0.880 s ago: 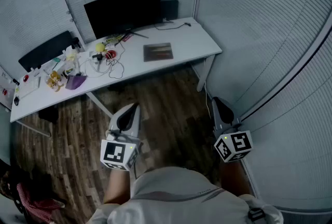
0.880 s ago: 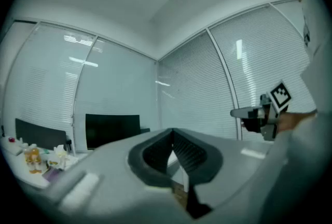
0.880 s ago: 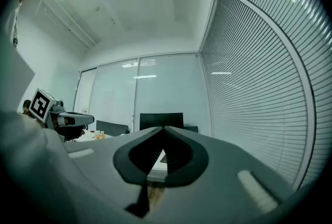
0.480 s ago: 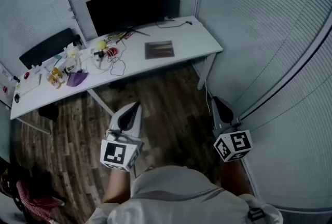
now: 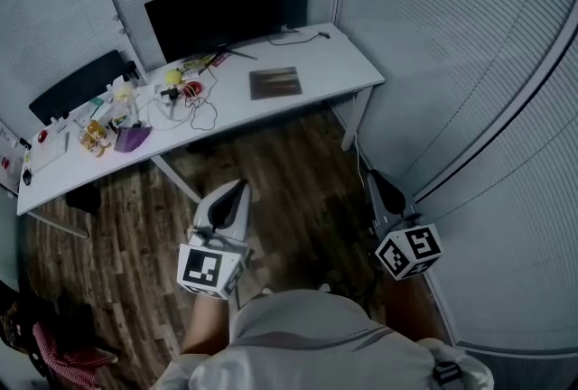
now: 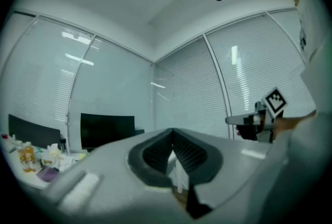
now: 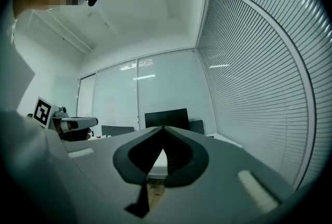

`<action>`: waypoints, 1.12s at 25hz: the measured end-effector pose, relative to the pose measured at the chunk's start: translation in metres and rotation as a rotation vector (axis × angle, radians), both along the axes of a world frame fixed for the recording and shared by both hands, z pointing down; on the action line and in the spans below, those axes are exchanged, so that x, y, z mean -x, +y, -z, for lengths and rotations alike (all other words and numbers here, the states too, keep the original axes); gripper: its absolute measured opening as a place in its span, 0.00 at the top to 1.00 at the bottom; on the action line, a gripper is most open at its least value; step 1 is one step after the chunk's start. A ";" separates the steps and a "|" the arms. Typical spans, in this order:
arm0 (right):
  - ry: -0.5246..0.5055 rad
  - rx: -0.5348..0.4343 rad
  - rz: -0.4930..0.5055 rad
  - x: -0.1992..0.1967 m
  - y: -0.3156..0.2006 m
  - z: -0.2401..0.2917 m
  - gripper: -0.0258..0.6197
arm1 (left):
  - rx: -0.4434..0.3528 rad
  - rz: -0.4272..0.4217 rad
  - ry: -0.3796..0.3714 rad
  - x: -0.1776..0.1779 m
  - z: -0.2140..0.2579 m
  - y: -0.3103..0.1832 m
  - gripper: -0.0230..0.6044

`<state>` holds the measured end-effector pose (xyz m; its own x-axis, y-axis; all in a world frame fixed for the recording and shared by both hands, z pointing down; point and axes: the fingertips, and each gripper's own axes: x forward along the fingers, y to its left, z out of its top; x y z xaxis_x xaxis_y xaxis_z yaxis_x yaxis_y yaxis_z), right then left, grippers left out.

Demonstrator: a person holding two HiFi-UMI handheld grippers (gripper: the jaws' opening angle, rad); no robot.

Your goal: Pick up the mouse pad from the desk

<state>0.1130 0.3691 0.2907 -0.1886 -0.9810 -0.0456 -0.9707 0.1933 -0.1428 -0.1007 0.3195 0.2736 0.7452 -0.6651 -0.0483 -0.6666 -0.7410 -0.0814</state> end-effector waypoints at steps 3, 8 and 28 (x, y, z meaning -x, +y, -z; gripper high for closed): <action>-0.009 0.022 0.017 0.020 -0.004 -0.007 0.96 | 0.018 0.000 0.003 0.015 -0.003 0.000 0.96; -0.006 0.076 0.052 0.068 -0.025 -0.027 0.96 | 0.067 0.044 -0.021 0.065 -0.017 -0.015 0.96; 0.009 0.142 0.018 0.076 -0.123 -0.074 0.96 | 0.142 0.019 -0.016 0.081 -0.071 -0.121 0.96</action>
<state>0.0366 0.2458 0.3650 -0.2061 -0.9739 0.0949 -0.9686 0.1892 -0.1615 -0.1821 0.1988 0.3444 0.7322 -0.6785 0.0593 -0.6802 -0.7329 0.0126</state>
